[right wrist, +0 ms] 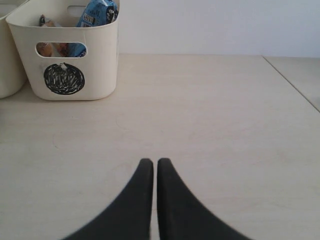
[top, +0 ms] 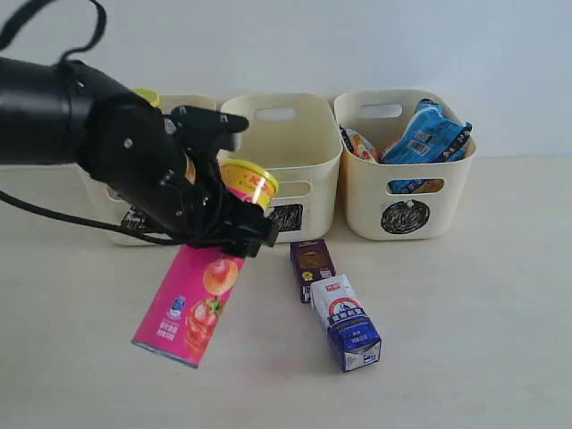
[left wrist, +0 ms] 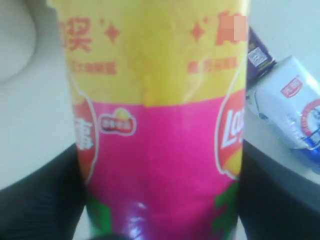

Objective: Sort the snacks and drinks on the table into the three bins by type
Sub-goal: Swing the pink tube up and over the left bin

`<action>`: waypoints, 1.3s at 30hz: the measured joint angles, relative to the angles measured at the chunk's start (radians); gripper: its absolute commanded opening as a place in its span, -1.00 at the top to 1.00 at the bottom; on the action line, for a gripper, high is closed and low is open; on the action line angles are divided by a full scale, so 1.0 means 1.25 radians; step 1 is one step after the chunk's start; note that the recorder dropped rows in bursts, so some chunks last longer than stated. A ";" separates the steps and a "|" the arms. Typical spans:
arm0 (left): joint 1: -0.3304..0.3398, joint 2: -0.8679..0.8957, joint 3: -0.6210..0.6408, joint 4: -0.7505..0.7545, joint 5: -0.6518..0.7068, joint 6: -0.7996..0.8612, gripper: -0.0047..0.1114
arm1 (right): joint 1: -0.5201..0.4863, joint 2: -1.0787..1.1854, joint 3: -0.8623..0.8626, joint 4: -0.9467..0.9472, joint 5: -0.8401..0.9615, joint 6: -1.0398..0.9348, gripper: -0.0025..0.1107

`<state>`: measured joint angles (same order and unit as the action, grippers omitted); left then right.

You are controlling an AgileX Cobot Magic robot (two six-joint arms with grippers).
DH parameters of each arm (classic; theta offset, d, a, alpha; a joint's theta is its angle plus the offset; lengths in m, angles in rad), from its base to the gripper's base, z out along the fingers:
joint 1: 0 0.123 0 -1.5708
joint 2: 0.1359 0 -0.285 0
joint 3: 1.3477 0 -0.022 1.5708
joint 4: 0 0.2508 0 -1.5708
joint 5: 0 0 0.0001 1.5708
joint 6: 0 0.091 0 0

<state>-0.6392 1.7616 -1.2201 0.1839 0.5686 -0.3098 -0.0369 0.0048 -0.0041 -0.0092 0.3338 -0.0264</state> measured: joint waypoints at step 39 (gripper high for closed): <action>0.399 -0.008 -0.279 0.032 -0.350 0.116 0.85 | 0.000 0.000 0.000 0.000 0.000 0.000 0.96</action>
<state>-0.1408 1.7512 -1.5685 0.2238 0.1307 -0.1644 -0.0369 0.0048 -0.0041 -0.0092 0.3338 -0.0264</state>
